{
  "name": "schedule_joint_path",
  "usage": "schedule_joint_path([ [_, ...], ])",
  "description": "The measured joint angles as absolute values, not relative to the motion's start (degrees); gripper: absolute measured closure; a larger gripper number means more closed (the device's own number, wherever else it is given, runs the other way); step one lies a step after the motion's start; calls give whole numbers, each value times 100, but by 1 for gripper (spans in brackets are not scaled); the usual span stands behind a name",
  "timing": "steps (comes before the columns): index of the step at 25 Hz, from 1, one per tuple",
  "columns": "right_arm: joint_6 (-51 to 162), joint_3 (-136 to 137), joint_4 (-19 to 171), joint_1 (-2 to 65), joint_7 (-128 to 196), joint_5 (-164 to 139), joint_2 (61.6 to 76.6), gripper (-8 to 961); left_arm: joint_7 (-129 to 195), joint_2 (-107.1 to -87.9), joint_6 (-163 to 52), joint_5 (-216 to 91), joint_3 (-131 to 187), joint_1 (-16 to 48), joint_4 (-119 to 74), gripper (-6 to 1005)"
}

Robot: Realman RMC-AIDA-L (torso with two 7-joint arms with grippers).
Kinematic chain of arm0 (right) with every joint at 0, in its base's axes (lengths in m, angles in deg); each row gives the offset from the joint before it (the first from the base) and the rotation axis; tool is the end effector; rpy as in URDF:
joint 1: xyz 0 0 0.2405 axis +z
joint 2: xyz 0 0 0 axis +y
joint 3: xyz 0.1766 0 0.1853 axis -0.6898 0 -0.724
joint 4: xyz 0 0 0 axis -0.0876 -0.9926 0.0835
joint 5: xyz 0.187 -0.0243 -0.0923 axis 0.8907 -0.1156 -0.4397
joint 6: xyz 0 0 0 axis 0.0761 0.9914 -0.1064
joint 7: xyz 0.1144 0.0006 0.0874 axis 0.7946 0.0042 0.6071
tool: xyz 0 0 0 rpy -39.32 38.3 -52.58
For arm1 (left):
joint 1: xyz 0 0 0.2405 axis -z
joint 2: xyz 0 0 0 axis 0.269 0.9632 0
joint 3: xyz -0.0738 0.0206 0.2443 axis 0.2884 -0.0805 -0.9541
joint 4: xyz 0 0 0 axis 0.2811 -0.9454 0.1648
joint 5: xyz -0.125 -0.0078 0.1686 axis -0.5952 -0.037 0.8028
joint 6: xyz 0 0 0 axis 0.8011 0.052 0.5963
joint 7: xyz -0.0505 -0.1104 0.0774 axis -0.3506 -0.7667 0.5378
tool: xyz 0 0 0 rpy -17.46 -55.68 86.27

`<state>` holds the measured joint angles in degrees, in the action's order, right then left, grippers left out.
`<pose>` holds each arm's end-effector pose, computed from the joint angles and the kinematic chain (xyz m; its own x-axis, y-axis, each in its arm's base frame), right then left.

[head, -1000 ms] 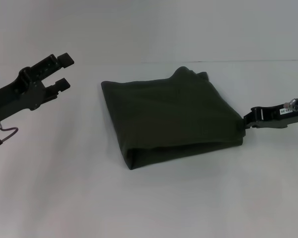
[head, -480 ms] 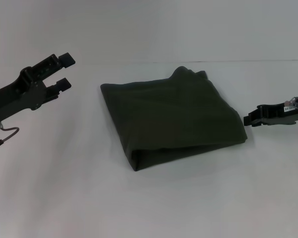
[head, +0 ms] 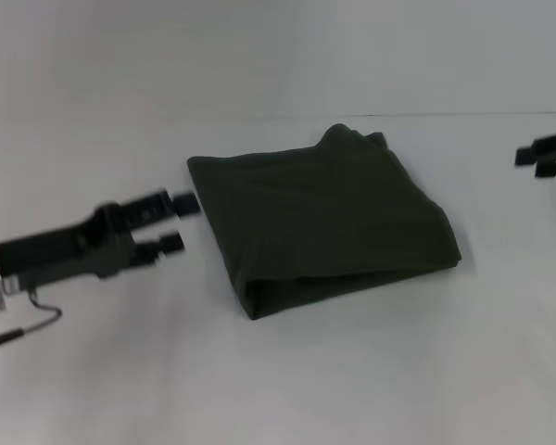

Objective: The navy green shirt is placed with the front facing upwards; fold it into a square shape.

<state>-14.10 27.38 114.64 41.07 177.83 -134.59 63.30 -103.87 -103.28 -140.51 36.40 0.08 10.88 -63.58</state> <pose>0.2812 0.4154 0.1085 0.1607 -0.8497 -0.5022 -0.9844 -0.1010 -0.1441 -0.2684 0.3217 0.0251 -0.0537 0.8631 0.5022 0.8838 -0.1931 0.4263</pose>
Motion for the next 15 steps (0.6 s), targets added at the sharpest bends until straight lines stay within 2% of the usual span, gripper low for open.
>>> schedule_joint_path([
  [2, -1777, 2515, 11438, 4062, 17800, -13160, 6138, 510, -10679, -10385, -14117, 3866, -141, 1053, -6382, 78],
  [5, -2106, 2371, 11438, 4005, 17869, -12856, 5985, 512, -10934, -10484, -13958, 4071, -331, 1010, -6358, 78],
  [9, -2309, 2248, 11434, 3992, 17907, -12697, 5948, 516, -11011, -10622, -13626, 4144, -380, 988, -6059, 78],
  [15, -2329, 2270, 11434, 4017, 17890, -12683, 5969, 519, -11035, -10597, -12845, 4161, -397, 1339, -5327, 79],
])
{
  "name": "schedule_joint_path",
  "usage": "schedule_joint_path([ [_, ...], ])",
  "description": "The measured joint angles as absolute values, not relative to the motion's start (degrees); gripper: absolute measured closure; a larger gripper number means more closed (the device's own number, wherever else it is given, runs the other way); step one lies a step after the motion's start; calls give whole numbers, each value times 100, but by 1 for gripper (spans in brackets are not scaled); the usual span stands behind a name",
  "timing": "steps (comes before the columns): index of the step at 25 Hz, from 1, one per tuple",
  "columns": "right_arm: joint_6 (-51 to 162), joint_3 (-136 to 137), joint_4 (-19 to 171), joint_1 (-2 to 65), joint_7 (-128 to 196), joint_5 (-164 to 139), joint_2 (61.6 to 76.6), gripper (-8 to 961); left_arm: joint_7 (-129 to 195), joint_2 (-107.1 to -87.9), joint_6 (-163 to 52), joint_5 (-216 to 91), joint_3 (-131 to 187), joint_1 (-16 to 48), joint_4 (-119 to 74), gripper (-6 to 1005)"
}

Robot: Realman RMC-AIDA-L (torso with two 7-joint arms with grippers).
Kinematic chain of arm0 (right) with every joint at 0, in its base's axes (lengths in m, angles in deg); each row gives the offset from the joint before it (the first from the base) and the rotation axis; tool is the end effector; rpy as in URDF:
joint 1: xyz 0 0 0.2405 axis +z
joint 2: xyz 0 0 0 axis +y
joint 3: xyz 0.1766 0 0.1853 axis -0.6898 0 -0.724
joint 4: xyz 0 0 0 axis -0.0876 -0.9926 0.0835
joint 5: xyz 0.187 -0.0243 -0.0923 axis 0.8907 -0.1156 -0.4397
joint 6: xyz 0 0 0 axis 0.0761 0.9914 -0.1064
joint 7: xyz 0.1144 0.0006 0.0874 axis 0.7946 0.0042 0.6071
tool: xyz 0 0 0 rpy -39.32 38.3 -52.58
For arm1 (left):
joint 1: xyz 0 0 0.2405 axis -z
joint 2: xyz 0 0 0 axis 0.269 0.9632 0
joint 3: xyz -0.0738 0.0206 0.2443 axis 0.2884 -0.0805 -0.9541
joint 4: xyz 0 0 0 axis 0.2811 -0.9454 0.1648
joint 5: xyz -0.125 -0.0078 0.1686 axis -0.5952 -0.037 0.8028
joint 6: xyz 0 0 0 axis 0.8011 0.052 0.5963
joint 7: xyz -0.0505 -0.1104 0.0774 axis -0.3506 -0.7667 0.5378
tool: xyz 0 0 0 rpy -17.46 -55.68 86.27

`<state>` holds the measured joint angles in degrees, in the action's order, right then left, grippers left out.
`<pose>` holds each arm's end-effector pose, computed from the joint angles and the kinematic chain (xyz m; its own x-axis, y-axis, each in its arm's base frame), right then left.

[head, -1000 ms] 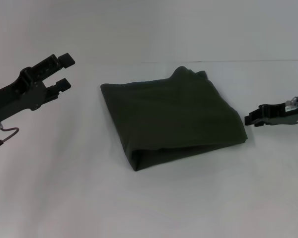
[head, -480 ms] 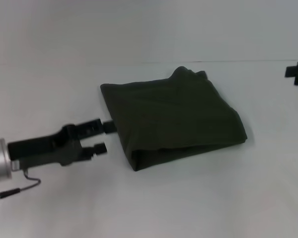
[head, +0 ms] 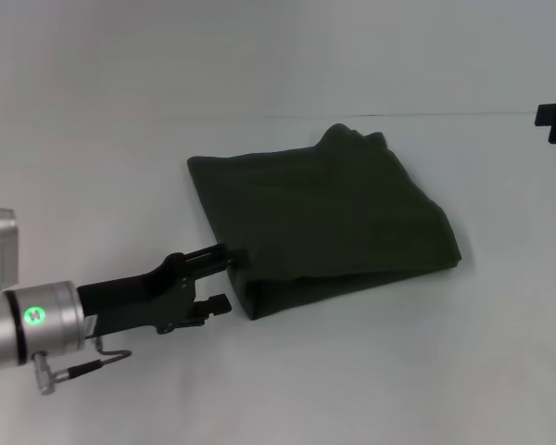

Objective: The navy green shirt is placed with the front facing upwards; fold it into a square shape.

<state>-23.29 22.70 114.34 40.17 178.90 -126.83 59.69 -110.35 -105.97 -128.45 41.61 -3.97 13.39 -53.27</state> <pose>0.2692 0.4056 0.1417 0.0889 -0.8406 -0.5343 -0.9907 -0.1302 0.0399 -0.2752 0.3197 -0.0433 -0.2495 0.9028 0.3502 0.9005 0.0834 0.4267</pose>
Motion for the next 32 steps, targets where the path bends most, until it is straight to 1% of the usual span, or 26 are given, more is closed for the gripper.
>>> schedule_joint_path([
  [11, -2370, 2273, 11435, 3993, 17841, -12674, 5969, 519, -11599, -10511, -11817, 4312, -981, 1819, -4966, 79],
  [17, -2373, 2270, 11435, 3990, 17836, -12684, 5959, 519, -11638, -10429, -11554, 4493, -1031, 2058, -4557, 79],
  [32, -2360, 2203, 11437, 3935, 17834, -12671, 5948, 519, -11562, -10486, -11325, 4422, -897, 2089, -4492, 78],
])
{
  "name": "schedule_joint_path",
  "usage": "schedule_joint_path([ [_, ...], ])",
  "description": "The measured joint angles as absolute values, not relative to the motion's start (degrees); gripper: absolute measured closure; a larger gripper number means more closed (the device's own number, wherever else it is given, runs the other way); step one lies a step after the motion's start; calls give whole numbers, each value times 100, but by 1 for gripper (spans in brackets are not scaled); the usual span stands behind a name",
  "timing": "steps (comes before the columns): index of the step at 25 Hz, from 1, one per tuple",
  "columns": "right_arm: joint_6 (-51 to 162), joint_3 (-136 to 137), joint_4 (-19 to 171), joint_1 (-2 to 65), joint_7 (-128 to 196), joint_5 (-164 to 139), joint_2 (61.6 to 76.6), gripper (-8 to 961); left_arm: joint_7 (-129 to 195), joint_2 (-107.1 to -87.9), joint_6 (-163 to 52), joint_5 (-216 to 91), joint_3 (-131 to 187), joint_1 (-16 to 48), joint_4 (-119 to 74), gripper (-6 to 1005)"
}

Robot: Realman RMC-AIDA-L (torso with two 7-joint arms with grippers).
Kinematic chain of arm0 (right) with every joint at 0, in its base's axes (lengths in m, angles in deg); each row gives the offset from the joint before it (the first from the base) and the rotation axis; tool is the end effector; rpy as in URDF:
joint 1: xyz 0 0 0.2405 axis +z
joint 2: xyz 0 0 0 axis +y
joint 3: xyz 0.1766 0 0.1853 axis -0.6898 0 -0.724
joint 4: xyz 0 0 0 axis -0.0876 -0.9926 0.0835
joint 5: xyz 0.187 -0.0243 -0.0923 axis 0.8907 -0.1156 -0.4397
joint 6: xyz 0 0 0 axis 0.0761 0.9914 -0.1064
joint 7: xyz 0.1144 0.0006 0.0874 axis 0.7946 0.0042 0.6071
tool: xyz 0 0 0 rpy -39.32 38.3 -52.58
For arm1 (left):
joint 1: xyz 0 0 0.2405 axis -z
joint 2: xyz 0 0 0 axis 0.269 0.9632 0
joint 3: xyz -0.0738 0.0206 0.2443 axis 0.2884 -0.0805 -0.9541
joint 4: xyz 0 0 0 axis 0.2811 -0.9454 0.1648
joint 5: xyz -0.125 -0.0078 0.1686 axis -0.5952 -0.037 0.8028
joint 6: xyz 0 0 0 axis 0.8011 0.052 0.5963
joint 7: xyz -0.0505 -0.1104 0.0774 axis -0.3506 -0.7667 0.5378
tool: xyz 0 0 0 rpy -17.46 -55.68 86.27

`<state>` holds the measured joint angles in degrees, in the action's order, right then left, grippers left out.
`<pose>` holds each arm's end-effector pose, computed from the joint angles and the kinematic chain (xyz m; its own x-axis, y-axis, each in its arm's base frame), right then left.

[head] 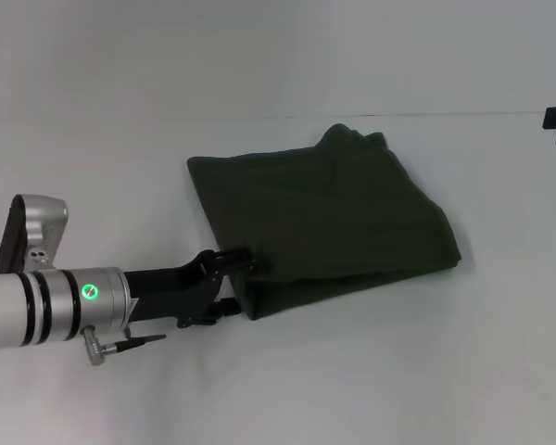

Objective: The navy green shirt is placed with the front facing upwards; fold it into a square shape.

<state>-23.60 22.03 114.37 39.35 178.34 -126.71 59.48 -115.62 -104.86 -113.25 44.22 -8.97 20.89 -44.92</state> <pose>0.2749 0.4016 0.1448 0.0826 -0.8365 -0.5417 -0.9913 -0.1247 0.0413 -0.2707 0.3510 -0.0736 -0.2895 0.8903 0.3514 0.9392 0.1934 0.2838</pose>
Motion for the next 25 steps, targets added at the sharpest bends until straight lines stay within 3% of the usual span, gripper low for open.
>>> schedule_joint_path([
  [7, -2372, 2195, 11438, 3929, 17841, -12667, 5948, 519, -11527, -10521, -11377, 4410, -822, 2114, -4460, 78],
  [13, -2382, 2196, 11442, 3928, 17856, -12663, 5948, 518, -11535, -10539, -11469, 4423, -847, 2114, -4448, 206],
  [18, -2398, 2167, 11456, 3928, 17869, -12656, 5948, 518, -11527, -10539, -11465, 4435, -866, 2093, -4473, 422],
  [25, -2401, 2134, 11468, 3928, 17883, -12657, 5948, 518, -11525, -10528, -11431, 4455, -893, 2086, -4480, 637],
])
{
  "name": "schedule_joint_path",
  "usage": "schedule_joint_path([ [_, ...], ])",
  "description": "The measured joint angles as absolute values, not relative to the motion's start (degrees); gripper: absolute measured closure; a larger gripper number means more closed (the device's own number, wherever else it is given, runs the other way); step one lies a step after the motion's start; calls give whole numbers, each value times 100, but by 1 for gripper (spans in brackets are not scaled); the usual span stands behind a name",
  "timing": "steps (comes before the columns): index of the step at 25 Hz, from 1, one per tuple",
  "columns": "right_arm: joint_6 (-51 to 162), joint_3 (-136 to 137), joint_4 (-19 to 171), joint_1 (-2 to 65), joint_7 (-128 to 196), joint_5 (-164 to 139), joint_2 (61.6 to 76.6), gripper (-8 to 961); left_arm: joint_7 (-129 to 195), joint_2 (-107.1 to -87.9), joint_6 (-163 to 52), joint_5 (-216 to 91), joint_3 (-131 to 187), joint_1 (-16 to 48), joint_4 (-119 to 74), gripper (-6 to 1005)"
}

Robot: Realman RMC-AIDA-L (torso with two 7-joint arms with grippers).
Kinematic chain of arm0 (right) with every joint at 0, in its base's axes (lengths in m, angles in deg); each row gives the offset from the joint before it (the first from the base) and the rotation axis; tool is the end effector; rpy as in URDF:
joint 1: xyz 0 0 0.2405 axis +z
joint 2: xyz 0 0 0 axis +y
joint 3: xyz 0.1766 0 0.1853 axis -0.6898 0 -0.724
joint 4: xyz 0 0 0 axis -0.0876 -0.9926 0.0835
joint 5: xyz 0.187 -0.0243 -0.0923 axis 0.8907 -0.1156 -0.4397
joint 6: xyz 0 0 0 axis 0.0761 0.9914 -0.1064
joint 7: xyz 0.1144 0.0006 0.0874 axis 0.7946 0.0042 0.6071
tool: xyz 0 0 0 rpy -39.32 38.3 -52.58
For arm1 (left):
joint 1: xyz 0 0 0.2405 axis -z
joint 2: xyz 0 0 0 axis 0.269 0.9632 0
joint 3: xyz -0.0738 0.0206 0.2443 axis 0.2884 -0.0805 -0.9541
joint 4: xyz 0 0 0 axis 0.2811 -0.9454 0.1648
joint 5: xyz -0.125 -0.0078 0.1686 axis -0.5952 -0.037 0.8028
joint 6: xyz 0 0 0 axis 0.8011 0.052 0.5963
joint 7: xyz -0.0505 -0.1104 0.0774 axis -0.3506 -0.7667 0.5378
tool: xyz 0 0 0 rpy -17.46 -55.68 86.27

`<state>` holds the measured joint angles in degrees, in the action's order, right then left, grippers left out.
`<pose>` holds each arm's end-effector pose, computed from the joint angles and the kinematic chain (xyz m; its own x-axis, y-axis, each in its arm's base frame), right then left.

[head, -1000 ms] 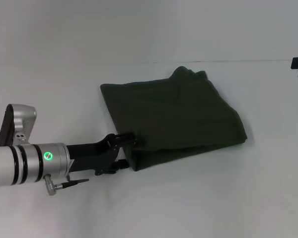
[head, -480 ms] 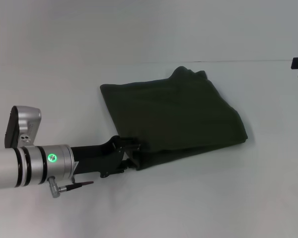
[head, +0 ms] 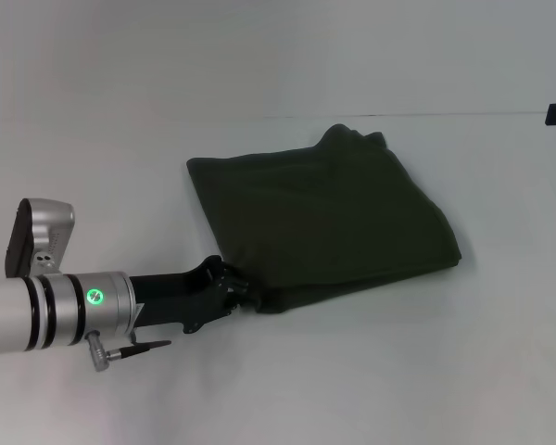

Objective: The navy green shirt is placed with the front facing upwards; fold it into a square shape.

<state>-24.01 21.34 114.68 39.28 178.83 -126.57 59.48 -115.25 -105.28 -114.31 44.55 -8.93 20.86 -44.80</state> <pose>0.2745 0.4010 0.1472 0.0711 -0.8334 -0.5481 -0.9914 -0.1198 0.0535 -0.2677 0.3469 -0.0777 -0.2819 0.9007 0.3305 0.9383 0.1869 0.2909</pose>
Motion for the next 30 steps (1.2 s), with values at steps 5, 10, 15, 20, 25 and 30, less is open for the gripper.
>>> schedule_joint_path([
  [5, -2401, 2127, 11470, 3928, 17888, -12657, 5948, 518, -11401, -10531, -11448, 4457, -988, 2080, -4498, 815],
  [10, -2379, 2109, 11471, 3928, 17888, -12659, 5948, 518, -11135, -10535, -11664, 4458, -1005, 2003, -4582, 940],
  [15, -2381, 2104, 11461, 3931, 17887, -12659, 5948, 518, -11053, -10532, -11977, 4460, -1004, 1754, -4901, 972],
  [20, -2397, 2097, 11448, 3944, 17890, -12659, 5948, 518, -11084, -10457, -12294, 4467, -959, 1376, -5208, 972],
  [25, -2400, 2072, 11439, 3961, 17893, -12659, 5969, 518, -11105, -10365, -12568, 4475, -882, 1118, -5457, 971],
  [30, -2402, 2080, 11435, 3968, 17895, -12656, 5996, 519, -11130, -10286, -12620, 4638, -867, 1148, -5470, 971],
])
